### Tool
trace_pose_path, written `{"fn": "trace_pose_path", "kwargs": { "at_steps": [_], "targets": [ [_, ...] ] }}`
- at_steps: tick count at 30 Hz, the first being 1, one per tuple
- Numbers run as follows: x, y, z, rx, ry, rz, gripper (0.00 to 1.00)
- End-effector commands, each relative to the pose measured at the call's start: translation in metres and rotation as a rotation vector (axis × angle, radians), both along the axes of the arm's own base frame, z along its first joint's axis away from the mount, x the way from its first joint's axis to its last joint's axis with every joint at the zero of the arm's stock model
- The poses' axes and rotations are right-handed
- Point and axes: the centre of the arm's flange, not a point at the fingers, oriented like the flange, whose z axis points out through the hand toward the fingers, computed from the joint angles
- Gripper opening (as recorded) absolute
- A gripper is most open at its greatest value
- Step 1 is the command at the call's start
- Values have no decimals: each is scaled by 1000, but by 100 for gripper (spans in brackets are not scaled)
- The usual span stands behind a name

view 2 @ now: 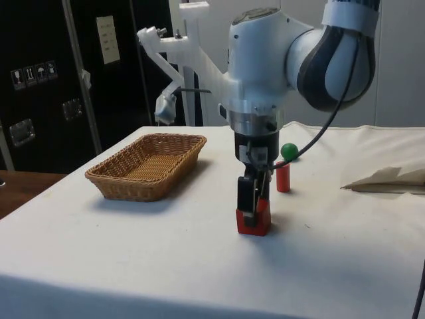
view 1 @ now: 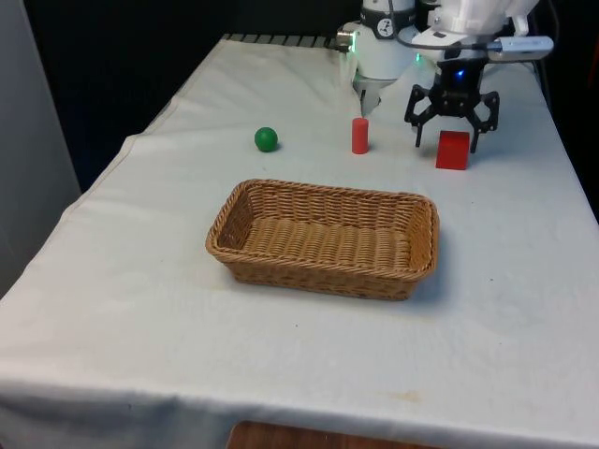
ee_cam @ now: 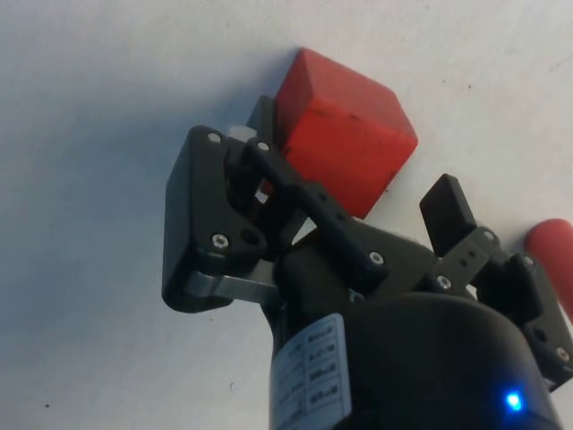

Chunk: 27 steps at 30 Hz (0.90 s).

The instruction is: Pick up the object to the left of the cylinder and place it into the basket.

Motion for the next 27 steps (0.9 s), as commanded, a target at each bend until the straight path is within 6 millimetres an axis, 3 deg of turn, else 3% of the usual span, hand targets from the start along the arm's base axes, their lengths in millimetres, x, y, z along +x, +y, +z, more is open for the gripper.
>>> {"fn": "trace_pose_path", "kwargs": {
  "at_steps": [1,9,11,14,15,16,17,18,19,23,24,27],
  "targets": [
    [-2,1,0,13,-6,-4,100],
    [-2,0,-2,12,-6,-6,100],
    [-3,0,-2,12,-5,-6,88],
    [0,-1,-2,0,0,-3,58],
    [-2,0,-2,12,-6,-7,58],
    [-3,0,-2,11,-4,-6,43],
    [-2,0,-2,10,-5,-6,35],
    [-1,0,-2,7,-4,-5,17],
    [-1,-1,-2,6,-3,-5,12],
    [-1,-1,-1,4,-2,-5,12],
    [0,-1,-2,0,0,-3,1],
    [1,-2,3,3,-3,-6,1]
  ]
}}
